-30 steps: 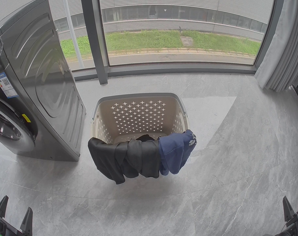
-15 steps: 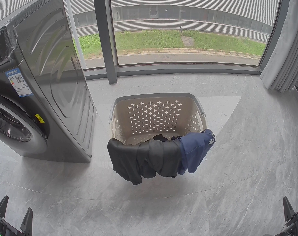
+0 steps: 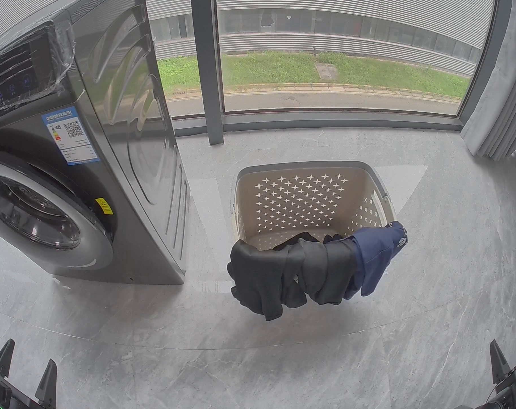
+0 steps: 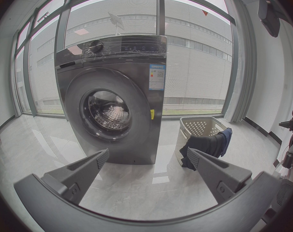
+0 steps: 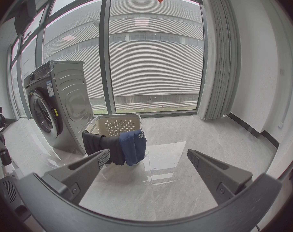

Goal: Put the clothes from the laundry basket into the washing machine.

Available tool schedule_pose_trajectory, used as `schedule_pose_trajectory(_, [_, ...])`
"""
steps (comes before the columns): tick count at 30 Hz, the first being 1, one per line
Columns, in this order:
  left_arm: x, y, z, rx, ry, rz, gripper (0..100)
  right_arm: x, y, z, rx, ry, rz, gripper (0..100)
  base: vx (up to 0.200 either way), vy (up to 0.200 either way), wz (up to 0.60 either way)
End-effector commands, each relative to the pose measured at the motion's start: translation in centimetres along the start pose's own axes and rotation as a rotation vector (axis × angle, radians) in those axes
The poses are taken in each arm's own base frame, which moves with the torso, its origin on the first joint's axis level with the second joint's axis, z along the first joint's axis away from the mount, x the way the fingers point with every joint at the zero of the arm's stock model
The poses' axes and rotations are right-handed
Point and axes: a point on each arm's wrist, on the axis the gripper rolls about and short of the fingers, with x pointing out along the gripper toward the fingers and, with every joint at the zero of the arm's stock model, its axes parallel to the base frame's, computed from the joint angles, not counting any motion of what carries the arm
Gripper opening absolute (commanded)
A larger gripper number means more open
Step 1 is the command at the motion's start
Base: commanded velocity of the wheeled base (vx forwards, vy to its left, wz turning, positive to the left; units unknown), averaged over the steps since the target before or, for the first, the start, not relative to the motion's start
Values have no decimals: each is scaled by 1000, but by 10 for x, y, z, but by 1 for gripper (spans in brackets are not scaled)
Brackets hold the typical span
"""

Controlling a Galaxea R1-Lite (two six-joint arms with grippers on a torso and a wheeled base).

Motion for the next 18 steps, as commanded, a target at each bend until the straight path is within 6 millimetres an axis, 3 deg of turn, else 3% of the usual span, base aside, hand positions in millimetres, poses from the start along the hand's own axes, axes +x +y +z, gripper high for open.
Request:
schedule_pose_trajectory(1, [0, 0, -5, -1, 0, 1, 100, 0, 0, -5, 1, -2, 1, 100, 0, 200, 0])
schedule_pose_trajectory(18, [0, 0, -5, -1, 0, 1, 100, 0, 0, -5, 1, 1, 1, 100, 0, 200, 0])
